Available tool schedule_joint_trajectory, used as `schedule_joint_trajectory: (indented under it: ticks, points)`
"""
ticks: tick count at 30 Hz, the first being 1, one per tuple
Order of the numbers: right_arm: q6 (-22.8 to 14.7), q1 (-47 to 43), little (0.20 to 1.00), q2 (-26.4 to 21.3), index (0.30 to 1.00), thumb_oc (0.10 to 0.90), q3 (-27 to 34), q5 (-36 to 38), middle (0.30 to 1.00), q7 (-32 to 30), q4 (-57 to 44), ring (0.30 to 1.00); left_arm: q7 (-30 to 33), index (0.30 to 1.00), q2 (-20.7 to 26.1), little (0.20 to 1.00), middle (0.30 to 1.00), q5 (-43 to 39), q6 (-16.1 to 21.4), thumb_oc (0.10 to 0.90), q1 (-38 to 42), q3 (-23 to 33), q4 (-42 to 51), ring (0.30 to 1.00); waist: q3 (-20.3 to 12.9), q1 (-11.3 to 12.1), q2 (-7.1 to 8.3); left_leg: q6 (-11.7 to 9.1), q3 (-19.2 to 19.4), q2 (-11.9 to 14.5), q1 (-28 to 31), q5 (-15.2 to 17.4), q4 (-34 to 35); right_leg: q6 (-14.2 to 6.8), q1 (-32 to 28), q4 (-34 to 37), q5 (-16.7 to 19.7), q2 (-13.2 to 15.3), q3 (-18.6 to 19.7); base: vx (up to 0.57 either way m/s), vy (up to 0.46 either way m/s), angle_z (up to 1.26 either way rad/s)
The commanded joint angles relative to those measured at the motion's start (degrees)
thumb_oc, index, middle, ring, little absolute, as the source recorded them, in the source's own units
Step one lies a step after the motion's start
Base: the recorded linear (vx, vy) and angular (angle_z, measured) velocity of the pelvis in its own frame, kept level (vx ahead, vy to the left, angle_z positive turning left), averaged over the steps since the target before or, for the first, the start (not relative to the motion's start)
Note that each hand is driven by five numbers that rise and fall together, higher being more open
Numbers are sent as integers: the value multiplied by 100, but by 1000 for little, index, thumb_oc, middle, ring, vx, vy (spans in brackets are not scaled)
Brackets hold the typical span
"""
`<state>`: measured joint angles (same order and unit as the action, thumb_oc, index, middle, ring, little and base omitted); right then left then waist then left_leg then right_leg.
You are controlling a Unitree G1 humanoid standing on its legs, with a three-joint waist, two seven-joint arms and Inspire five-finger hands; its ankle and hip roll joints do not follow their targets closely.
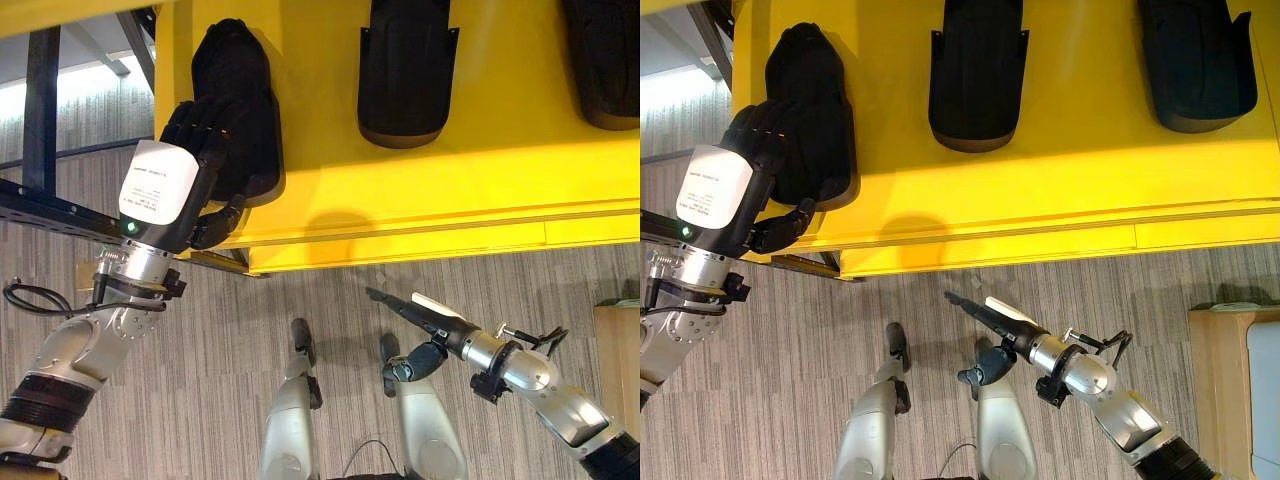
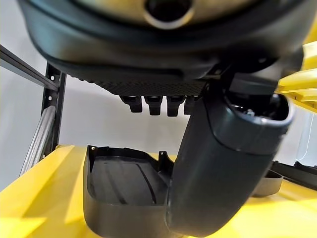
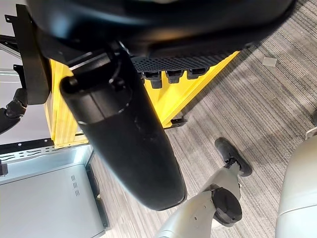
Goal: Move parts from the plastic box to the shelf.
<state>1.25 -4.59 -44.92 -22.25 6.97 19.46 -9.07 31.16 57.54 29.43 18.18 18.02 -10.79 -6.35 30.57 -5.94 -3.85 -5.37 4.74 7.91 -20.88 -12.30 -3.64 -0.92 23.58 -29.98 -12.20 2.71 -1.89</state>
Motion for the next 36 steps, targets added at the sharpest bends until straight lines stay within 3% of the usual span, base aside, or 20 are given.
schedule_joint_trajectory:
  ticks: [1, 9, 36]
  points:
    - [-329, -323, 1000, -13, 1000, 900, 33, 375, 1000, 72, -458, 1000, 193, 1000, 110, 1000, 1000, -262, -56, 900, 474, 166, -3, 1000, -161, -182, 219, 69, 264, -5, 177, 931, -599, -43, -151, 620, 224, -76, -117, 0, 0, 0]
    - [-350, -318, 1000, -71, 1000, 900, 64, 400, 1000, 116, -434, 1000, 306, 1000, 127, 1000, 1000, -181, -84, 900, 313, 189, -131, 1000, -173, -196, 208, 68, 279, -5, 215, 932, -577, -42, -157, 610, 216, -54, -114, 1, 7, -1]
    - [-217, -407, 1000, -134, 1000, 900, 49, 496, 1000, 153, -489, 1000, 499, 1000, 253, 1000, 1000, -159, -547, 900, 956, -90, -567, 1000, -241, -316, 246, 67, 337, 24, 204, 950, -638, -39, -80, 513, 214, -56, -44, 1, 0, 0]
